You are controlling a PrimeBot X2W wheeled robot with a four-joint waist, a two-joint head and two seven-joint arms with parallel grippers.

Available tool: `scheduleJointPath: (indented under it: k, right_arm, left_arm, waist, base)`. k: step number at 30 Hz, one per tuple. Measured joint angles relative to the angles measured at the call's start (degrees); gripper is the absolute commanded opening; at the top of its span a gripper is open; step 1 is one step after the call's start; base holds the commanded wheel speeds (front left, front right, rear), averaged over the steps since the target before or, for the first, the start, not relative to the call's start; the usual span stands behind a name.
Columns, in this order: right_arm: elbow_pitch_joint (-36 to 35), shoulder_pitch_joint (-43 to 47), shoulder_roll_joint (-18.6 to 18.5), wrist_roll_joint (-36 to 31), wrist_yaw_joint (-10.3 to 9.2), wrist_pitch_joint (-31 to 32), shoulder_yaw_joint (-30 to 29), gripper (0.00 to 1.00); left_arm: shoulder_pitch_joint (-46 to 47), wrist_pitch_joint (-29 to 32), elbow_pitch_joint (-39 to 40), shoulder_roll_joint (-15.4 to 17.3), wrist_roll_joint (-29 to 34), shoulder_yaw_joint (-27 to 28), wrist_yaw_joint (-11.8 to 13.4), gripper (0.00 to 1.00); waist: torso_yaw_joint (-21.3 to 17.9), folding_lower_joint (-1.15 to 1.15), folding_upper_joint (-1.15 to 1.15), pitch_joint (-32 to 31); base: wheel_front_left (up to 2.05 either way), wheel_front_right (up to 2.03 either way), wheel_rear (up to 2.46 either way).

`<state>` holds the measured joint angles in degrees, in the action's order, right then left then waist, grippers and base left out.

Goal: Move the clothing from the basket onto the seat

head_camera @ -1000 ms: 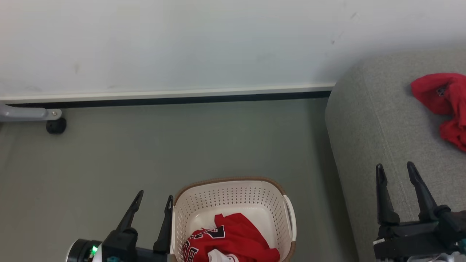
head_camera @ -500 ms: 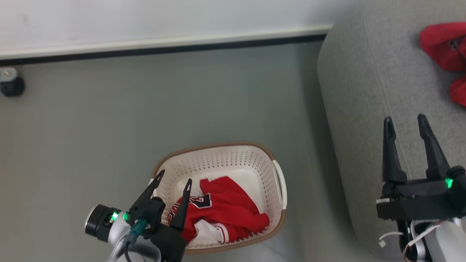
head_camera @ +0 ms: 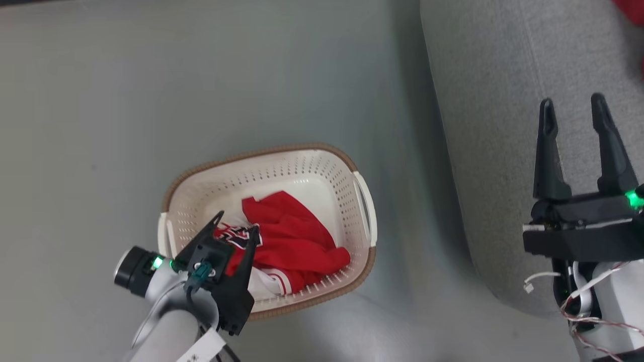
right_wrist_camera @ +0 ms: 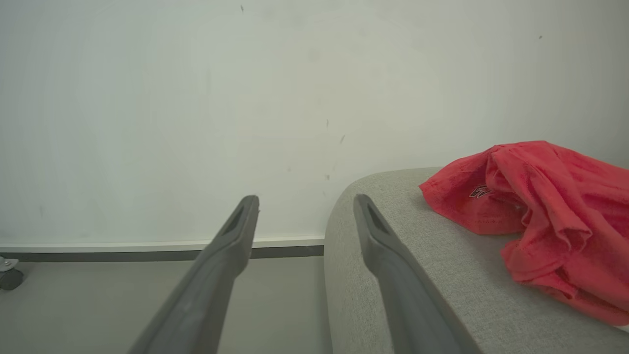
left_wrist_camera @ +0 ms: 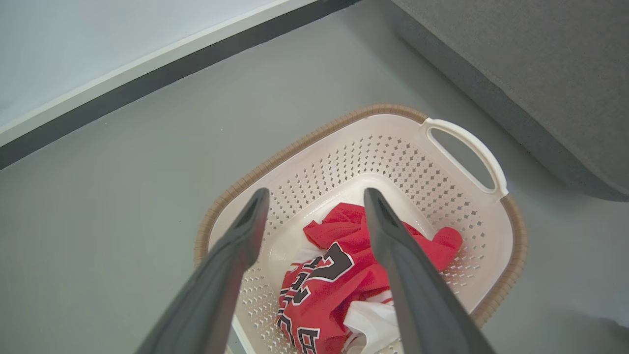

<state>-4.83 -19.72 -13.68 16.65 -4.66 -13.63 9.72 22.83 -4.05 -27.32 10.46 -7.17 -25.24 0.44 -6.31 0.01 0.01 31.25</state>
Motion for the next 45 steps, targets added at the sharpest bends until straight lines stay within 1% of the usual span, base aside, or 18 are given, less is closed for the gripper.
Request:
scheduleJointPath:
  k: [7,8,10,12,14,18,25,30,38,39,40,42,45]
  right_arm:
    - [-0.8,-5.0,0.2,-0.2,0.21,0.0,0.0,1.00]
    - [-0.8,-5.6,0.3,-0.2,0.21,0.0,0.0,1.00]
    - [-0.8,-6.9,0.4,-0.2,0.24,-0.1,0.0,1.00]
    - [-0.3,-8.2,0.6,-0.2,0.65,-0.1,0.0,1.00]
    - [0.3,-9.2,0.8,-0.3,0.66,-0.1,0.1,1.00]
    - [1.8,-10.3,1.2,-0.6,0.99,-0.1,0.4,1.00]
    - [2.7,-12.1,2.1,-0.7,1.65,-0.6,1.3,1.00]
    - [3.2,-12.7,2.3,-1.0,2.15,-0.6,1.7,1.00]
    - [3.5,-13.0,2.5,-1.1,2.23,-0.6,1.9,1.00]
    - [3.5,-13.2,2.7,-1.1,2.25,-0.6,2.0,1.00]
    - [3.7,-13.6,3.0,-1.2,2.67,-0.7,2.3,1.00]
    - [3.7,-13.9,3.1,-1.2,2.67,-0.7,2.4,1.00]
    - [4.3,-14.1,3.3,-1.6,2.75,-0.7,2.6,1.00]
  left_arm:
    - [4.2,1.0,-3.0,0.5,0.8,-1.1,-1.1,1.00]
    - [4.7,1.0,-3.4,0.6,1.1,-1.2,-1.5,1.00]
    - [5.8,1.4,-4.4,0.7,1.3,-1.4,-1.6,1.00]
    - [6.6,1.4,-5.6,0.7,1.4,-1.6,-2.1,1.00]
    - [7.2,1.4,-6.8,0.7,1.6,-1.9,-2.8,1.00]
    - [7.7,1.4,-9.3,0.6,1.7,-2.7,-3.5,1.00]
    - [10.1,1.5,-12.2,0.8,2.0,-2.8,-3.5,1.00]
    - [12.1,2.5,-14.7,1.2,3.7,-3.0,-3.5,1.00]
    - [15.5,3.6,-17.4,1.5,4.7,-3.2,-2.9,1.00]
    - [16.0,3.7,-17.8,1.6,4.8,-3.2,-2.6,1.00]
    - [16.8,4.3,-18.7,1.7,5.2,-3.2,-2.0,1.00]
    - [17.2,4.6,-19.1,1.8,5.4,-3.3,-1.9,1.00]
    - [17.9,5.4,-20.7,2.0,6.1,-3.3,-0.8,1.00]
  waist:
    - [-1.6,0.00,0.00,6.1]
    - [-1.8,0.00,0.00,6.9]
    - [-2.1,0.00,0.00,8.7]
    - [-2.4,0.00,0.00,10.3]
    - [-2.7,0.00,0.01,11.8]
    - [-3.4,0.00,0.00,14.1]
    - [-4.6,-0.01,-0.01,16.3]
    - [-5.6,-0.01,-0.01,17.7]
    - [-6.8,-0.01,-0.01,19.9]
    - [-7.0,0.00,-0.01,20.2]
    - [-7.3,-0.01,-0.01,20.8]
    - [-7.4,-0.01,-0.01,21.1]
    - [-7.9,-0.01,-0.01,21.9]
  base:
    - [0.00,0.00,0.00]
    - [0.00,0.00,0.00]
    - [0.00,0.00,0.00]
    - [0.00,0.00,0.00]
    - [0.00,0.00,0.00]
    - [0.00,0.00,0.00]
    - [0.00,0.00,0.00]
    - [0.00,0.00,0.00]
    - [0.00,0.00,0.00]
    - [0.00,0.00,0.00]
    - [0.00,0.00,0.00]
    - [0.00,0.00,0.00]
    - [0.00,0.00,0.00]
